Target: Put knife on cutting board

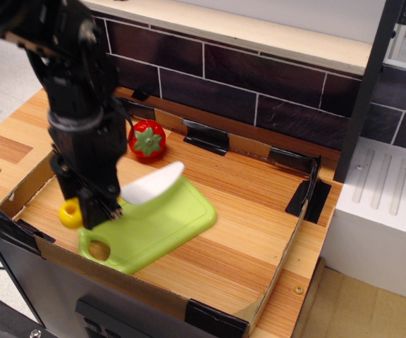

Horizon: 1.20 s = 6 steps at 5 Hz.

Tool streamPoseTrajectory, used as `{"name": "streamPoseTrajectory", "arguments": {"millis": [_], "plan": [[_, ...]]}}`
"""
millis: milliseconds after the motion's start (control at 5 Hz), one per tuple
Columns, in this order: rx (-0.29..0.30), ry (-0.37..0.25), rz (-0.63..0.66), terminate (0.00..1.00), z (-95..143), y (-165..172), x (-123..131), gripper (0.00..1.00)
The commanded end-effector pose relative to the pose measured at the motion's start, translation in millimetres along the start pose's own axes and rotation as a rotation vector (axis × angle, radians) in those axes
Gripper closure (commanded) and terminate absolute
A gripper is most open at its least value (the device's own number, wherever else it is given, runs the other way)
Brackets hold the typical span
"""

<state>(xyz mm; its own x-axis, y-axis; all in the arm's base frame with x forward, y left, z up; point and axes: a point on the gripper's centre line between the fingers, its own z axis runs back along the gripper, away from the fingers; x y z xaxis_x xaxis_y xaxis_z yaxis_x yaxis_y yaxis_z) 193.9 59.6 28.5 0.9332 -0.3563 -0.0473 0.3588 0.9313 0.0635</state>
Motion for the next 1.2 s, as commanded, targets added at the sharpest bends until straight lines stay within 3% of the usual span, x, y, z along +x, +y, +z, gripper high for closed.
{"name": "streamPoseTrajectory", "arguments": {"millis": [0, 200, 400, 600, 1000], "plan": [[0.02, -0.004, 0.004, 0.0, -2.1, -5.3, 14.6, 1.0], [0.022, -0.004, 0.012, 0.0, -4.3, -9.6, 14.3, 1.0], [0.0, 0.018, 0.066, 0.0, -10.0, -4.1, 17.0, 0.0], [-0.025, 0.018, 0.072, 0.0, -0.2, -5.7, 18.3, 0.0], [-0.126, -0.073, 0.239, 0.0, 52.3, 11.1, 28.3, 0.0]]}}
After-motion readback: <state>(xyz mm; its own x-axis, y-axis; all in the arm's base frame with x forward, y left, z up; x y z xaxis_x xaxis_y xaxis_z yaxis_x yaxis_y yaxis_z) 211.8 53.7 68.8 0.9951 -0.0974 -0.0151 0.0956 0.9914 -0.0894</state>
